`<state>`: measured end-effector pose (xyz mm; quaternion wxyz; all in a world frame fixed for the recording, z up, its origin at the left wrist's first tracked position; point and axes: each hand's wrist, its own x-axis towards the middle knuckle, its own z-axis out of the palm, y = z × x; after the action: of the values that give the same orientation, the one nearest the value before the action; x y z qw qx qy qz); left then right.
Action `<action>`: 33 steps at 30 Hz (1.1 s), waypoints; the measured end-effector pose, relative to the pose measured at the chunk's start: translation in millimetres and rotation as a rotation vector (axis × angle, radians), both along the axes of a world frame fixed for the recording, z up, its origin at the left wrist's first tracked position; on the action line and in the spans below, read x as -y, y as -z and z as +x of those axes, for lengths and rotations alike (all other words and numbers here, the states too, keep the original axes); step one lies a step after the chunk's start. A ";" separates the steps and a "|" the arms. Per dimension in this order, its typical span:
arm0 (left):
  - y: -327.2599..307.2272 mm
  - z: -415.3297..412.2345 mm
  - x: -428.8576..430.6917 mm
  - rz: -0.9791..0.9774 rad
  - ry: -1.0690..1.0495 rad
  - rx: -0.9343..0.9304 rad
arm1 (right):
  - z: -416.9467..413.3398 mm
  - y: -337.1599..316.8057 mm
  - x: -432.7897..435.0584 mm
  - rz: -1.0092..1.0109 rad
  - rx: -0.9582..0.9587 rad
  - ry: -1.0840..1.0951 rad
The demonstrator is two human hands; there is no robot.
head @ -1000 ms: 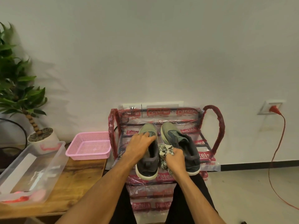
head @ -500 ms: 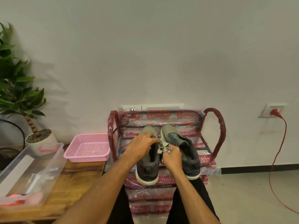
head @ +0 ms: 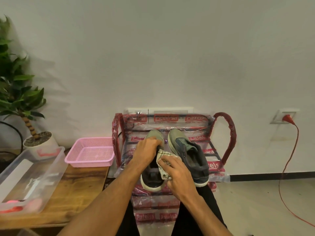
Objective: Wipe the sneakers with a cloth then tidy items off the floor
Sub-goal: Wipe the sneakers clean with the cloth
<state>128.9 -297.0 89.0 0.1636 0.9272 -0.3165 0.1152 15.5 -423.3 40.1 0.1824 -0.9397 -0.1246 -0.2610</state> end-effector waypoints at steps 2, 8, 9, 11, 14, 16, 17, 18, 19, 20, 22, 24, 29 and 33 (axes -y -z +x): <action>1.4 -0.9 0.4 -0.005 0.000 0.004 | -5.9 -11.0 3.1 -0.106 -0.060 -0.035; 0.3 -2.3 -4.8 -0.032 -0.022 -0.012 | -17.5 -41.2 16.2 0.395 -0.311 0.100; -0.5 -1.2 -6.3 -0.053 -0.036 -0.017 | -16.3 -39.4 15.0 0.538 -0.271 0.136; -2.8 0.8 -7.3 -0.069 -0.055 -0.010 | -8.3 -36.4 8.1 0.707 -0.232 0.198; -4.9 -0.2 -4.3 -0.011 -0.059 0.040 | 11.5 -30.6 -2.0 0.837 -0.322 0.242; -7.2 -2.9 0.5 0.058 -0.071 0.023 | 19.9 -27.9 -6.4 0.848 -0.366 0.293; -7.6 -3.6 2.7 0.087 -0.074 0.011 | 22.0 -26.7 -7.7 0.852 -0.374 0.316; -7.4 -3.9 4.6 0.106 -0.074 0.006 | 22.9 -25.9 -8.5 0.859 -0.371 0.330; -7.4 -4.0 5.8 0.121 -0.075 0.008 | 22.9 -25.9 -8.8 0.867 -0.372 0.341; -7.2 -4.0 6.8 0.132 -0.077 0.014 | 22.3 -27.1 -9.1 0.878 -0.370 0.344; -7.3 -4.9 7.7 0.149 -0.074 0.032 | 21.3 -27.0 -9.3 0.903 -0.384 0.344; -7.3 -6.7 8.5 0.152 -0.066 0.045 | 20.3 -26.4 -10.8 0.921 -0.393 0.354; -4.1 -10.1 7.1 0.104 -0.059 0.026 | 15.8 -24.5 -15.6 0.947 -0.410 0.397; -5.2 -9.3 7.5 0.038 -0.062 -0.038 | 14.7 -28.1 -14.5 0.965 -0.396 0.378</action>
<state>119.6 -304.4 94.1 0.1481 0.9416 -0.2867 0.0965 30.2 -408.9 68.2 0.5620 -0.7867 0.2167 -0.1352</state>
